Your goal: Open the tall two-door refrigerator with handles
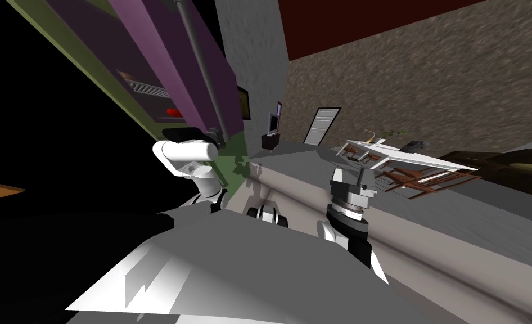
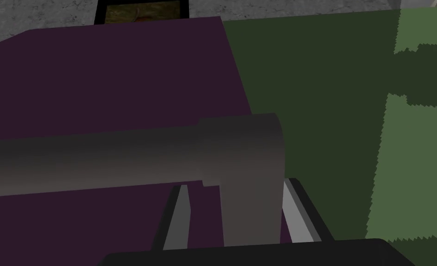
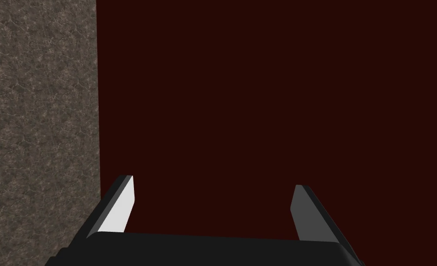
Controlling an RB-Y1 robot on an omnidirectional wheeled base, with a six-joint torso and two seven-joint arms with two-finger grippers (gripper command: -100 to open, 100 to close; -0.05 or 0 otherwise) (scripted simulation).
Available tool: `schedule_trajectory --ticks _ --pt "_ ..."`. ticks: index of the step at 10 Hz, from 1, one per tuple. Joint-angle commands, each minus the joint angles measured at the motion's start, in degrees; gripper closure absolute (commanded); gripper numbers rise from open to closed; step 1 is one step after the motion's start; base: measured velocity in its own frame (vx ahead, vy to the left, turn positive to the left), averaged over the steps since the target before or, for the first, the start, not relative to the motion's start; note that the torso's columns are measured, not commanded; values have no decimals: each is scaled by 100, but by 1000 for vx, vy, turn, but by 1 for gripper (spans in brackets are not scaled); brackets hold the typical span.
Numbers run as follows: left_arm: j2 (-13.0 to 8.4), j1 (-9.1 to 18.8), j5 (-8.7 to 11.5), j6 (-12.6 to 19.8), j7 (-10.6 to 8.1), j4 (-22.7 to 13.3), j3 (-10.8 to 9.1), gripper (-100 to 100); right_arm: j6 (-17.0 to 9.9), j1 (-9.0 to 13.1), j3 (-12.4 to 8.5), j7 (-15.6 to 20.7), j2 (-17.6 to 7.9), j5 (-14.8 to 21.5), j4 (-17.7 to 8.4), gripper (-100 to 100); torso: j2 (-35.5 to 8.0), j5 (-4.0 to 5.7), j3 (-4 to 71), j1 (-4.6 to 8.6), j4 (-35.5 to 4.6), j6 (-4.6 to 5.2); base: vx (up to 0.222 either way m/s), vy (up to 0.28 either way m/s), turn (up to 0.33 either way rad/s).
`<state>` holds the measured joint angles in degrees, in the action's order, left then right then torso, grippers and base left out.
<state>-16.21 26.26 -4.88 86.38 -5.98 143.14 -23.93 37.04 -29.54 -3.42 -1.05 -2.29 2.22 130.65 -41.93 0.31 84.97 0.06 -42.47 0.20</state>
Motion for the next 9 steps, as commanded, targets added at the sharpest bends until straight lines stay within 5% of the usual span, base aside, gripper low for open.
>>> schedule_trajectory --ticks 1,9 --pt "-82 37 -268 -60 -33 5 -113 100 0 0 0 0 0 0 0 0 -15 5 -10 5 -8 -3 110 -315 44" --pt "-188 -51 -889 65 -105 35 -325 100 0 0 -2 0 -2 0 0 0 -29 3 -24 10 1 -3 146 -215 28"
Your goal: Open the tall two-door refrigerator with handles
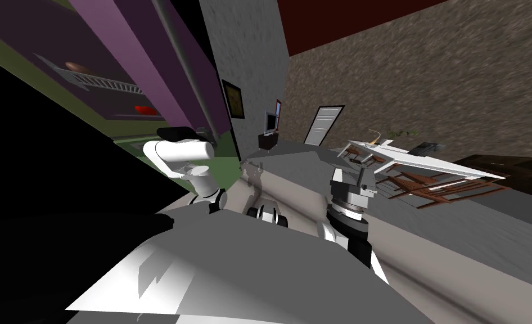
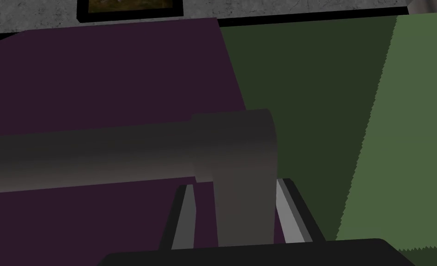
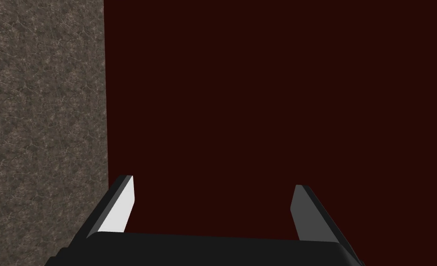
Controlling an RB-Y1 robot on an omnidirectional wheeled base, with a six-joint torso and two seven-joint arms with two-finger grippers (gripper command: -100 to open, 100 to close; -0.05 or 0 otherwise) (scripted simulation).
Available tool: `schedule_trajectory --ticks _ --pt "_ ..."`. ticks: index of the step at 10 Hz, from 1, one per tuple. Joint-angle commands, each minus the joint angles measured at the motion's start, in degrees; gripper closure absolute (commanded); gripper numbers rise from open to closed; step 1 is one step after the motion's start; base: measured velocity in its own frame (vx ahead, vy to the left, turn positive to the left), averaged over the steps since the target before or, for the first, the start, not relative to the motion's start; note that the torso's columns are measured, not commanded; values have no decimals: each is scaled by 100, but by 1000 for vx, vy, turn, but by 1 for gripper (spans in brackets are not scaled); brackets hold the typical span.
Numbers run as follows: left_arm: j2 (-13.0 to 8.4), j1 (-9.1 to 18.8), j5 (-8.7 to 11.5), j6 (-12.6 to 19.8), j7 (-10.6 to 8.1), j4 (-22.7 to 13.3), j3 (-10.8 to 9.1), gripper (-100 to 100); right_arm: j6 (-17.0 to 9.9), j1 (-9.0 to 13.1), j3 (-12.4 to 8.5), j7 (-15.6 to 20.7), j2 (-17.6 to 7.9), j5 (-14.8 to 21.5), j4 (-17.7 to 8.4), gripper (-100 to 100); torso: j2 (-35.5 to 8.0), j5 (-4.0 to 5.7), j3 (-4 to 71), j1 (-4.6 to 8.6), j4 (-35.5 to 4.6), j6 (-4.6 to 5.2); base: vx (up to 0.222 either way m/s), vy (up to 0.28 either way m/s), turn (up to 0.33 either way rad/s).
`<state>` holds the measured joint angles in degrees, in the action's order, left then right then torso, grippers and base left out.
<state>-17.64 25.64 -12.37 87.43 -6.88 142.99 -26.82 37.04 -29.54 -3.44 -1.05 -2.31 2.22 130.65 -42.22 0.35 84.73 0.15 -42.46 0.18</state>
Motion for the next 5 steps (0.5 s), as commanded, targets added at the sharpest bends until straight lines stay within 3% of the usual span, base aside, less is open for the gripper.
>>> schedule_trajectory --ticks 1,5 --pt "-73 -1 -243 -16 -23 75 -84 100 0 0 0 0 0 0 0 0 -4 -4 -3 -3 -2 -9 177 -214 26" --pt "-188 -51 -657 80 -56 172 -279 100 0 -1 0 0 1 0 0 0 11 12 12 6 -8 -5 212 -246 35"
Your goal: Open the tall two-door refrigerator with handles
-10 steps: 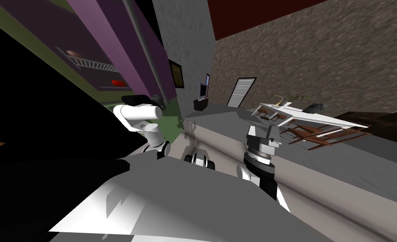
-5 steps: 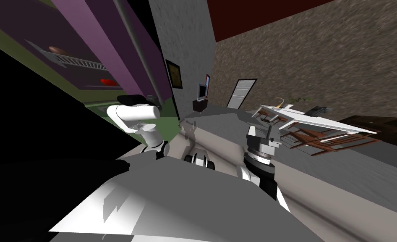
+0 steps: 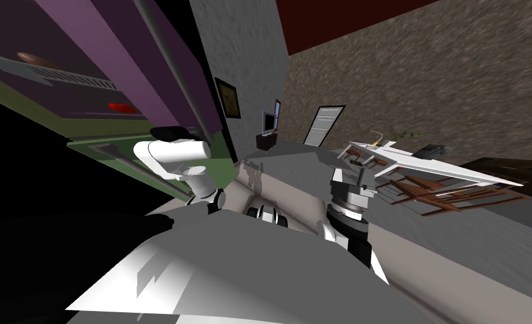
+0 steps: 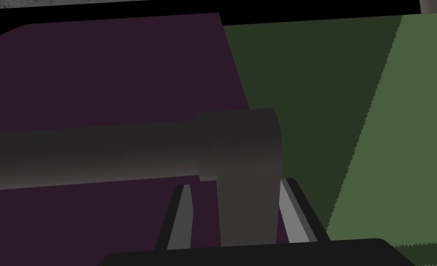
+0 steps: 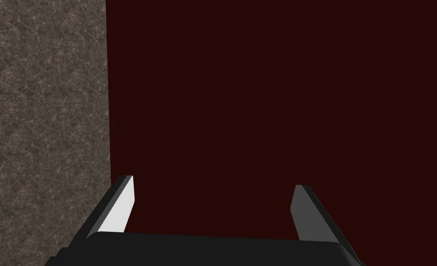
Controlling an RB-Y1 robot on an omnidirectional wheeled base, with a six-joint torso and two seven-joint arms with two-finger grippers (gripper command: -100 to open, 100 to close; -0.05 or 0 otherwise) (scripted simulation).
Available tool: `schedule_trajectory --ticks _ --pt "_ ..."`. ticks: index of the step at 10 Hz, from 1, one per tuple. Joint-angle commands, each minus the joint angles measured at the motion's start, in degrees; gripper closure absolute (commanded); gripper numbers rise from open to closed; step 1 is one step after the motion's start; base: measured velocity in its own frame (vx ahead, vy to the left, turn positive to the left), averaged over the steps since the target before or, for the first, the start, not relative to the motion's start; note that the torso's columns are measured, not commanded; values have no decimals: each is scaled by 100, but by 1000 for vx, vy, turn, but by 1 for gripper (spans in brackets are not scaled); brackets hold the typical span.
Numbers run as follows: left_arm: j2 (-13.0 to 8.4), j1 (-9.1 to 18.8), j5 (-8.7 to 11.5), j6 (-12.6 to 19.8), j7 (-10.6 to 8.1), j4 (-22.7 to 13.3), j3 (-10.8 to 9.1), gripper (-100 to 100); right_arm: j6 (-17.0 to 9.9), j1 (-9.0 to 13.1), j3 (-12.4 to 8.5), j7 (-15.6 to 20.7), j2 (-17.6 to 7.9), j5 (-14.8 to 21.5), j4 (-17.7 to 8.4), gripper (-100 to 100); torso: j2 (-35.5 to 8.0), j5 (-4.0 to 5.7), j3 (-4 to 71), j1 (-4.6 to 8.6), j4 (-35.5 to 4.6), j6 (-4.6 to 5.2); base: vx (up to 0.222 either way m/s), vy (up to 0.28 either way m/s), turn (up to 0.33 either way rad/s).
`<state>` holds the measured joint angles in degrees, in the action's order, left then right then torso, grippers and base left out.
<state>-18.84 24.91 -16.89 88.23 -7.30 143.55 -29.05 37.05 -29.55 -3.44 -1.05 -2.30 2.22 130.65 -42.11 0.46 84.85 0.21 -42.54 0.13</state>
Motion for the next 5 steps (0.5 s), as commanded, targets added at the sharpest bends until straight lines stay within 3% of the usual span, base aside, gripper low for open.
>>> schedule_trajectory --ticks 1,2,5 --pt "-47 -1 -77 51 5 37 -74 100 0 0 0 0 0 0 0 0 -8 4 -5 7 -3 -3 97 -125 26" --pt "-64 -44 -186 109 3 61 -131 100 0 2 -1 0 -1 0 0 0 -52 -12 -33 -34 -9 -4 88 -101 -11" --pt "-124 -93 -390 150 -6 119 -228 100 0 1 -1 0 -1 0 0 0 -12 -17 -14 -16 7 -11 193 -128 40"
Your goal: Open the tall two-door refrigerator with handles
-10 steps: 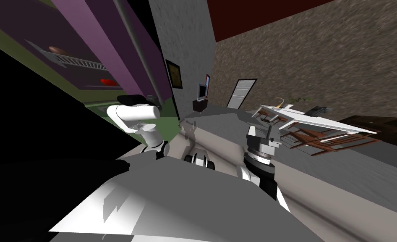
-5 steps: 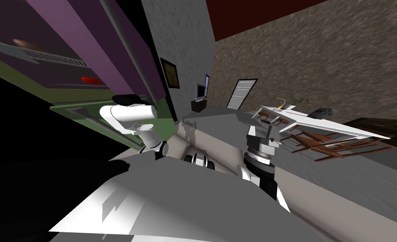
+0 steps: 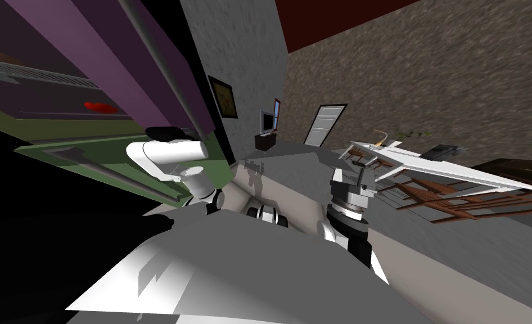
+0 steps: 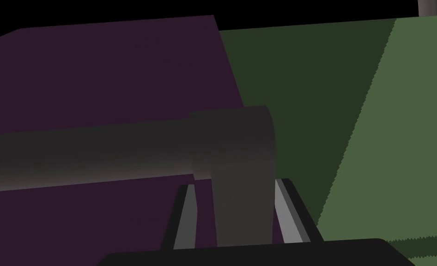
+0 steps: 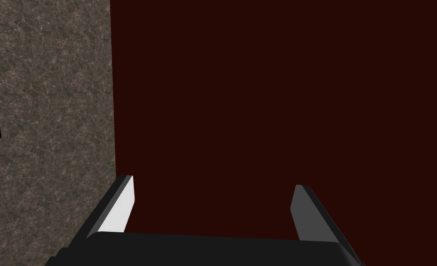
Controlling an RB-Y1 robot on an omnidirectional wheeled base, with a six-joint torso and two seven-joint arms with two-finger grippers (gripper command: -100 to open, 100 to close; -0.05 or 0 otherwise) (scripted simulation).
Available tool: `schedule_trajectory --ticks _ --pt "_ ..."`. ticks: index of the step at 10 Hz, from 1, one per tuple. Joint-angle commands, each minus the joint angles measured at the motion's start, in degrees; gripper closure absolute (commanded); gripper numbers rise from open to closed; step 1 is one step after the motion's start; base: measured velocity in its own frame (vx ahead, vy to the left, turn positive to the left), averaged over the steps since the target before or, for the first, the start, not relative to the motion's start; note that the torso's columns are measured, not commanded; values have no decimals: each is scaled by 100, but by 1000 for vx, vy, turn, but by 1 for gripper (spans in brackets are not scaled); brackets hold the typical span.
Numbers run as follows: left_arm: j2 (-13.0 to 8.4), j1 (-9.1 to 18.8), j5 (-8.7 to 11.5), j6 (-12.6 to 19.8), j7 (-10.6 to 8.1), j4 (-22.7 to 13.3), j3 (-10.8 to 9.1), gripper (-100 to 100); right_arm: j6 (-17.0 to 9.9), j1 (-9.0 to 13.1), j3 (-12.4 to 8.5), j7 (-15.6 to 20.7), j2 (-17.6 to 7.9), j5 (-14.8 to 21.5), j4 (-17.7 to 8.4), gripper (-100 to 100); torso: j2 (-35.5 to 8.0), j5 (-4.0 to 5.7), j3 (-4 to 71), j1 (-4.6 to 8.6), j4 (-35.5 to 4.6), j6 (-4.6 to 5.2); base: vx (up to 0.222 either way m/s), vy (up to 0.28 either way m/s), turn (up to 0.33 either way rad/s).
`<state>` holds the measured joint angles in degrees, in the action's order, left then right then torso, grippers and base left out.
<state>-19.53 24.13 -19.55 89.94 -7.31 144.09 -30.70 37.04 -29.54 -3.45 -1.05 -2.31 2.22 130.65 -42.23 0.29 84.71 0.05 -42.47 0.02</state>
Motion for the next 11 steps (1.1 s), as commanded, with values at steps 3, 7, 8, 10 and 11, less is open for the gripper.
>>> schedule_trajectory --ticks 3,7,8,10,11 --pt "-116 -65 -327 21 -13 122 -161 100 0 0 1 0 1 0 0 0 32 9 32 -5 8 16 200 -154 18" --pt "-589 419 -273 741 158 13 -174 -100 -1 4 0 0 -1 0 -1 0 -55 -31 -36 -53 -9 -16 -6 2 -73" --pt "-695 520 -275 871 190 -2 -182 -100 -1 3 -1 0 -2 0 -1 0 -34 -31 -28 -39 0 -18 -28 23 -41" --pt "-906 722 -279 1129 255 -30 -198 -100 -1 3 -1 0 -1 0 -1 0 -2 1 7 -11 -7 -2 -29 2 -43" --pt "-1012 823 -281 1259 288 -45 -206 -100 -1 3 -1 0 -1 0 -1 0 1 21 19 2 -19 3 -20 -5 -45"
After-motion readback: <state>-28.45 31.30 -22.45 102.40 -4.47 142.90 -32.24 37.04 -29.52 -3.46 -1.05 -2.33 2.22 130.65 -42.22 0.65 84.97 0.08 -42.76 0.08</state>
